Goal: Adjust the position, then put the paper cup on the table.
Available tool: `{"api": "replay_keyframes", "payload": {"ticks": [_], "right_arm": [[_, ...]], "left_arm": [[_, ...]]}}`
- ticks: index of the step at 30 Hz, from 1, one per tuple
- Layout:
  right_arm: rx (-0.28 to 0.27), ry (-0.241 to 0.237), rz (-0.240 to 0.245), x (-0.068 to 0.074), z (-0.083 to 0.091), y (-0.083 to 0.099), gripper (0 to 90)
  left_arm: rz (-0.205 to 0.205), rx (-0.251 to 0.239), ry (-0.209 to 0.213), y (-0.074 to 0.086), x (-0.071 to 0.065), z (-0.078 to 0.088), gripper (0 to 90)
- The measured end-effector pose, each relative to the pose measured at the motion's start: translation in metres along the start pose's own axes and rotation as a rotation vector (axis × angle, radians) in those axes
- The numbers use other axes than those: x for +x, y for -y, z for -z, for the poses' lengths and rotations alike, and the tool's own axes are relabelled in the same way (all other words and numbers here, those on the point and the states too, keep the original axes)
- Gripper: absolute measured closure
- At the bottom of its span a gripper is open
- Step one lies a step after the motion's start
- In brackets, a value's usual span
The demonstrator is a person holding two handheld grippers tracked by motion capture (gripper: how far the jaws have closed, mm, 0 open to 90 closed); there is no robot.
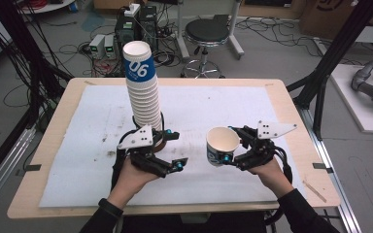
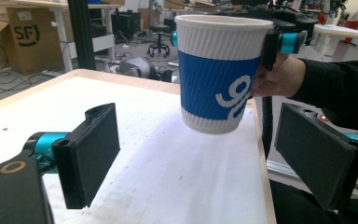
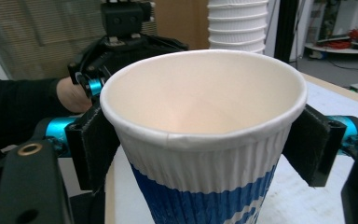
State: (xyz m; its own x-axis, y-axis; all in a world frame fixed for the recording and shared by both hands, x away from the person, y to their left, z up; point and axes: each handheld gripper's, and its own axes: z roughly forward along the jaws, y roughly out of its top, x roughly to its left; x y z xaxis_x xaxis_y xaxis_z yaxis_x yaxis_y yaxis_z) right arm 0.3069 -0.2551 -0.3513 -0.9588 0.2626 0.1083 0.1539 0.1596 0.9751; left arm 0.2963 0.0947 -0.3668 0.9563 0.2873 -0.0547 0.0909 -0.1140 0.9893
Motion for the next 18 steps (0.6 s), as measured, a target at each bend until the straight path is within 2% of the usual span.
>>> {"api": "replay_keyframes", "payload": {"ticks": [10,14,18], "right_arm": [[-0.011,0.034,-0.003,-0.006,0.013,0.000,20.3],[-0.007,0.033,0.005,-0.006,0.014,0.001,20.3],[-0.003,0.031,0.007,-0.005,0.014,0.001,20.3]], "left_arm": [[-0.010,-0.014,-0.062,0.002,0.003,0.032,13.8],[-0.026,-0.016,-0.071,0.000,0.001,0.036,13.9],[-0.045,-0.016,-0.064,-0.002,-0.001,0.037,13.9]]}}
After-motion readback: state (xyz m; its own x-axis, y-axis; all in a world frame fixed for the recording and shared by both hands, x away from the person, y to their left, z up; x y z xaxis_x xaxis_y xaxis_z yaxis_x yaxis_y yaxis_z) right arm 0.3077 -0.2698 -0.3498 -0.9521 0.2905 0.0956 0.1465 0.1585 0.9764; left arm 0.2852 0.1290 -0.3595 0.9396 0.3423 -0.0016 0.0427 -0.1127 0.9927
